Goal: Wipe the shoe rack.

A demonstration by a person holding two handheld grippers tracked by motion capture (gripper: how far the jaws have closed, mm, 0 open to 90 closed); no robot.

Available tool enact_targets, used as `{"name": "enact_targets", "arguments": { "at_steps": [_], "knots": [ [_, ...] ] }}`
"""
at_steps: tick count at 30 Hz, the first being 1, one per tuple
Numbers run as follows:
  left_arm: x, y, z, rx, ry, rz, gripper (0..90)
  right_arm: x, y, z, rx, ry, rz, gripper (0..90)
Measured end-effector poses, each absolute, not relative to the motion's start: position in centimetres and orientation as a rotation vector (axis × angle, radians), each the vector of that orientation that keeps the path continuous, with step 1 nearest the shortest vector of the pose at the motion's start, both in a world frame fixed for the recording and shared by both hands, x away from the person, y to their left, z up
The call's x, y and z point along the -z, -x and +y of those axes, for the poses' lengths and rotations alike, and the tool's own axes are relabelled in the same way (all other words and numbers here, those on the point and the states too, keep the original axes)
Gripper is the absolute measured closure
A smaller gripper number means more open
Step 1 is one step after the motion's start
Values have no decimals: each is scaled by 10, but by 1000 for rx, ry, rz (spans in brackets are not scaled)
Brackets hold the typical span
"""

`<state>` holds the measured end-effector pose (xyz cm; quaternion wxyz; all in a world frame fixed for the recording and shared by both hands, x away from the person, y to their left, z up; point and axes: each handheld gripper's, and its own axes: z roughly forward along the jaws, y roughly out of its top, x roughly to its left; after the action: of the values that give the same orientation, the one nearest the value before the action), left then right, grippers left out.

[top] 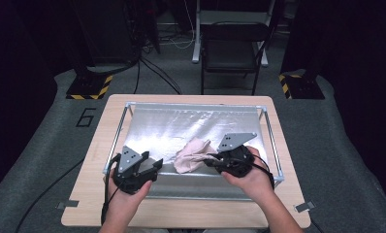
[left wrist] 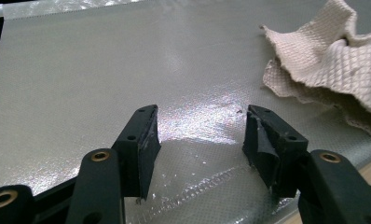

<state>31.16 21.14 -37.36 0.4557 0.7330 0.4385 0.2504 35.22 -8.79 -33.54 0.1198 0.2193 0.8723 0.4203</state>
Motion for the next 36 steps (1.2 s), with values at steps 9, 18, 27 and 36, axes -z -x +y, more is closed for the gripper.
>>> {"name": "enact_targets", "arguments": {
  "at_steps": [9,18,27,36],
  "knots": [
    [373,-311,212,-615,-1811,1080,445,330,-352,-79,-1275,-654,2494,587],
    [374,-311,211,-618,-1812,1079,446,336,-359,-57,-1208,-640,2551,754],
    [374,-311,211,-617,-1815,1080,446,337,-356,-49,-1174,-589,2578,817],
    [373,-311,211,-618,-1817,1081,446,335,-351,-74,-1178,-612,2591,823]
  ]
}}
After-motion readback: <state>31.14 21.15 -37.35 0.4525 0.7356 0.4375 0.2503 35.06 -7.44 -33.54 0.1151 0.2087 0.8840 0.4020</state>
